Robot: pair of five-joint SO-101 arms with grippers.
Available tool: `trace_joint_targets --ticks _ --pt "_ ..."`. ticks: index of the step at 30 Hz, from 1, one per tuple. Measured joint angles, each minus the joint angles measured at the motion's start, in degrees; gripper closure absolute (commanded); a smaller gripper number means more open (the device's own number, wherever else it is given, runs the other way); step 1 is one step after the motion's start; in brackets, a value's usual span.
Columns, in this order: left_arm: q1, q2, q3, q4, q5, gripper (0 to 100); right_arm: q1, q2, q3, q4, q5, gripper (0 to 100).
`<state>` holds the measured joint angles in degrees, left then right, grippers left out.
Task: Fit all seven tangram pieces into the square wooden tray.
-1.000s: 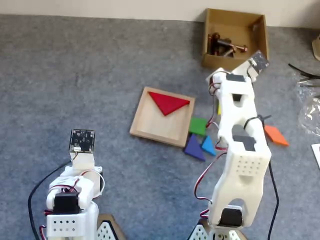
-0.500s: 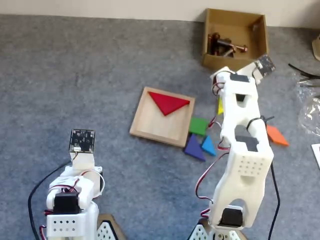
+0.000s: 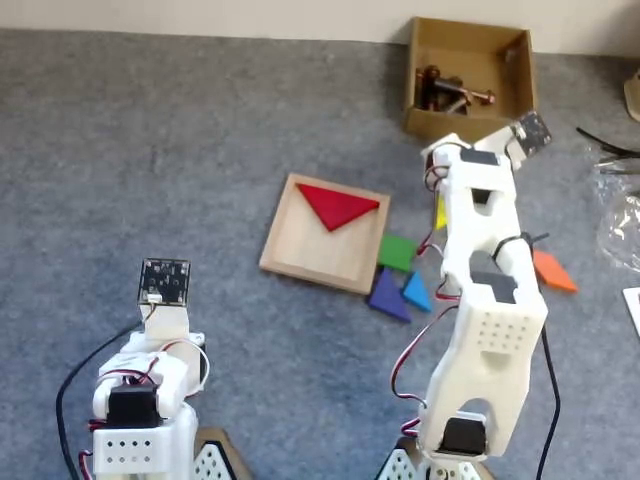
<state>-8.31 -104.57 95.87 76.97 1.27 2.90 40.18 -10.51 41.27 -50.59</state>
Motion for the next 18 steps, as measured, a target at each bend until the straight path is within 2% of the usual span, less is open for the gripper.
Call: trace_joint_targets --ticks 11,16,18 --pt "0.0 0.0 0.0 0.0 0.0 99 0.0 0.0 0.0 0.0 0.1 67.9" --pt "0.0 0.0 0.0 0.0 0.0 99 0.2 0.0 0.1 0.2 0.4 84.0" --pt "0.0 0.0 0.0 0.0 0.0 99 0.8 0.0 1.0 0.4 2.8 89.3"
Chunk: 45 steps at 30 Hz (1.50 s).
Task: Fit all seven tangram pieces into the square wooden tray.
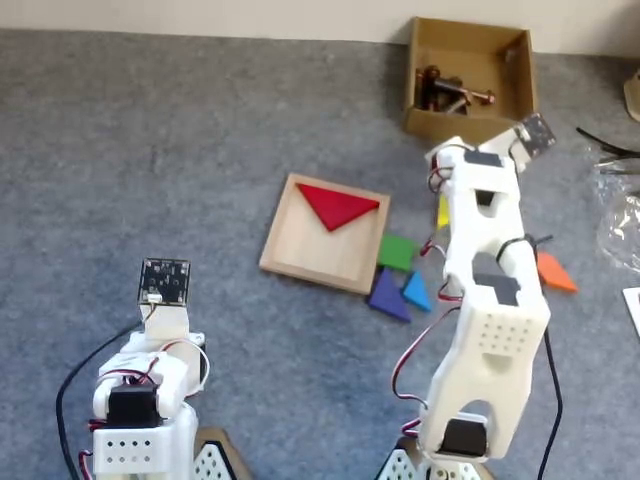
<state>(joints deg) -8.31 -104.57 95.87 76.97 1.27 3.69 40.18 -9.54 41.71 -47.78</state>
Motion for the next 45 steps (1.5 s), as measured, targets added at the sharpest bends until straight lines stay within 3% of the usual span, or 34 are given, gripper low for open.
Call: trace_joint_targets --ticks 12,16,33,42,45 --pt "0.0 0.0 0.0 0.0 0.0 99 0.9 1.1 -0.8 0.1 9.1 91.8" --pt "0.0 0.0 0.0 0.0 0.0 99 0.9 1.2 -3.3 6.0 15.4 91.8" --pt "0.0 0.0 0.0 0.0 0.0 99 1.6 5.6 -26.0 46.6 57.4 91.8" --pt "0.0 0.0 0.0 0.0 0.0 99 1.8 6.4 -45.8 51.0 63.2 92.5" --pt "0.0 0.0 0.0 0.0 0.0 99 0.5 6.4 -51.5 49.8 63.6 99.3"
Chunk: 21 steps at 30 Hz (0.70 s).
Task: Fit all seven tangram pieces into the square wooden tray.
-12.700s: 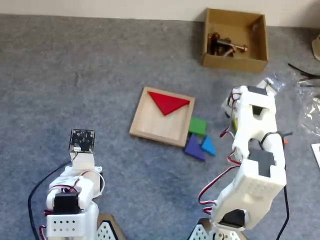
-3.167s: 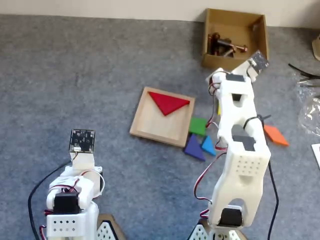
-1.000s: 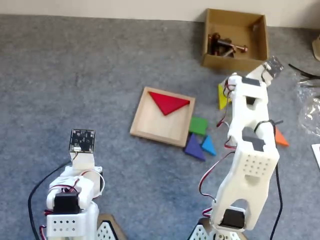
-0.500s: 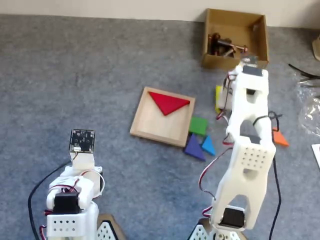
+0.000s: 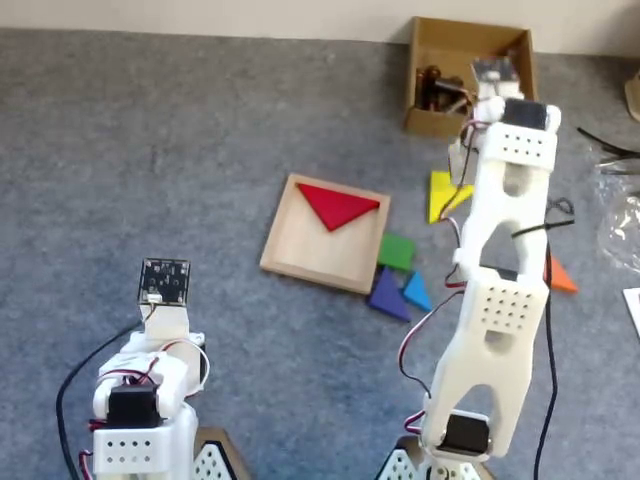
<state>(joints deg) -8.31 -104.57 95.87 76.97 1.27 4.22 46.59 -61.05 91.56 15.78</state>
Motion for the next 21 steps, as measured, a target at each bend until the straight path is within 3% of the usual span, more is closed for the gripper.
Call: trace_joint_targets --ticks 8,21 --pt "0.0 0.0 0.0 0.0 0.0 99 -2.2 5.4 -1.3 -13.0 0.0 99.3" --pt "0.0 0.0 0.0 0.0 0.0 99 -2.6 15.0 -1.2 -21.8 0.0 99.3"
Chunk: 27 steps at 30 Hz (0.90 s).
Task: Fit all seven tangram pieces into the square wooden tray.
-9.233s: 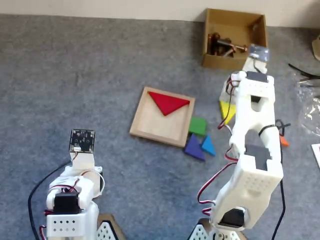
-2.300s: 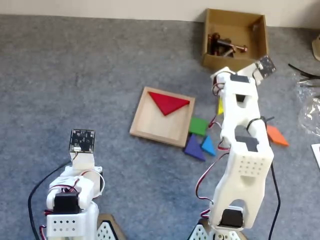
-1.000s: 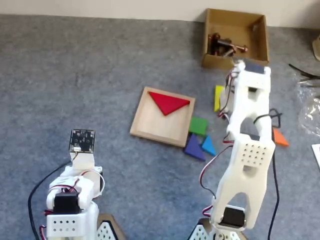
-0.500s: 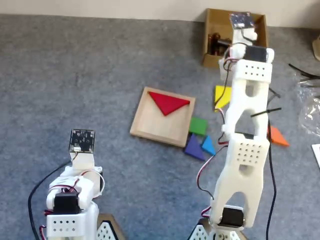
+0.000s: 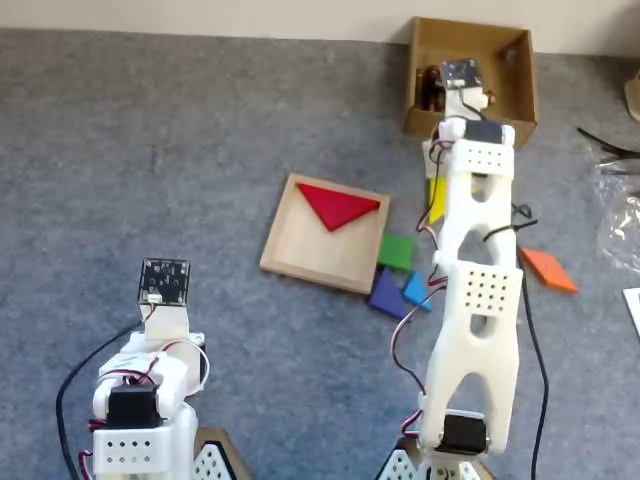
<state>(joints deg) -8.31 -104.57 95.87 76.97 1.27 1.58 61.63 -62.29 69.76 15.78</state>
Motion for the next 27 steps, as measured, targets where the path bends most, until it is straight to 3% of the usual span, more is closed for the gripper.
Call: trace_joint_targets --ticks 13,20,27 --pt "0.0 0.0 0.0 0.0 0.0 99 0.0 0.0 0.0 1.8 0.6 99.2" --pt "0.0 0.0 0.0 0.0 0.0 99 -1.8 0.0 -0.1 16.5 11.6 99.2" --pt "0.0 0.0 0.0 0.0 0.0 99 -1.9 0.0 -0.2 28.6 17.6 99.2"
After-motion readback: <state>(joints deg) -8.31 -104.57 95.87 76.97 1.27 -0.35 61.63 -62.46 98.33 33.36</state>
